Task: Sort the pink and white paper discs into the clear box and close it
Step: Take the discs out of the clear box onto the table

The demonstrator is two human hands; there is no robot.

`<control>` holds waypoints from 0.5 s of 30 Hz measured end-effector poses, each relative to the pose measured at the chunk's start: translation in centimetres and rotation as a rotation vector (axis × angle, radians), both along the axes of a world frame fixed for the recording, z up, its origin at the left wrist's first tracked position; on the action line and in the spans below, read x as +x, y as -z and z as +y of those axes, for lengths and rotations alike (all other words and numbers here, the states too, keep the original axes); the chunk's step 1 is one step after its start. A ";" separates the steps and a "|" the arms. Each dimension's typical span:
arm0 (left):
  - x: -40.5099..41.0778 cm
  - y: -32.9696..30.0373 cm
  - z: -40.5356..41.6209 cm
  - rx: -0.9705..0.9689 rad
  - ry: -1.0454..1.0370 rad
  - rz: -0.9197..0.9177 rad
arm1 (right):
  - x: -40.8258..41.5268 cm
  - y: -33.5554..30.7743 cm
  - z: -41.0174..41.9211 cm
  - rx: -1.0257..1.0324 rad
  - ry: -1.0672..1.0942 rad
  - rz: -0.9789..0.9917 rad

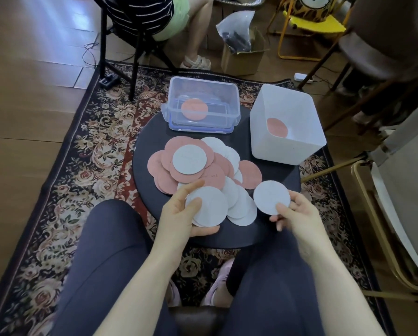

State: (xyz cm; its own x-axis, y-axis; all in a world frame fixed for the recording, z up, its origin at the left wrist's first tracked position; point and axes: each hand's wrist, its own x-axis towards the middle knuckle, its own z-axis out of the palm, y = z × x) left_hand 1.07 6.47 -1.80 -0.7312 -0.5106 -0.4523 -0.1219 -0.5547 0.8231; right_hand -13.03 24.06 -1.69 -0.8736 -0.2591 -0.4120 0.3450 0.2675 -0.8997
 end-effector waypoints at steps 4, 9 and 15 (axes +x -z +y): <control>-0.2 -0.3 0.4 0.026 0.003 0.000 | 1.6 -1.2 -0.3 -0.191 -0.027 -0.090; -0.3 -0.8 0.7 0.043 0.020 0.006 | 3.6 -2.3 -1.8 -0.228 -0.095 -0.067; -0.1 -1.0 1.0 0.020 0.060 0.053 | 5.1 -1.8 -3.5 -0.139 -0.112 0.009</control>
State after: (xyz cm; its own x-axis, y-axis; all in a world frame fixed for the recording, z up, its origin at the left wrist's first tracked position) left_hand 0.99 7.51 -0.83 -0.7833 -0.4566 -0.4218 -0.1120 -0.5637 0.8183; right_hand -7.88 20.51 0.08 -0.8395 -0.4089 -0.3579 0.3119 0.1767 -0.9335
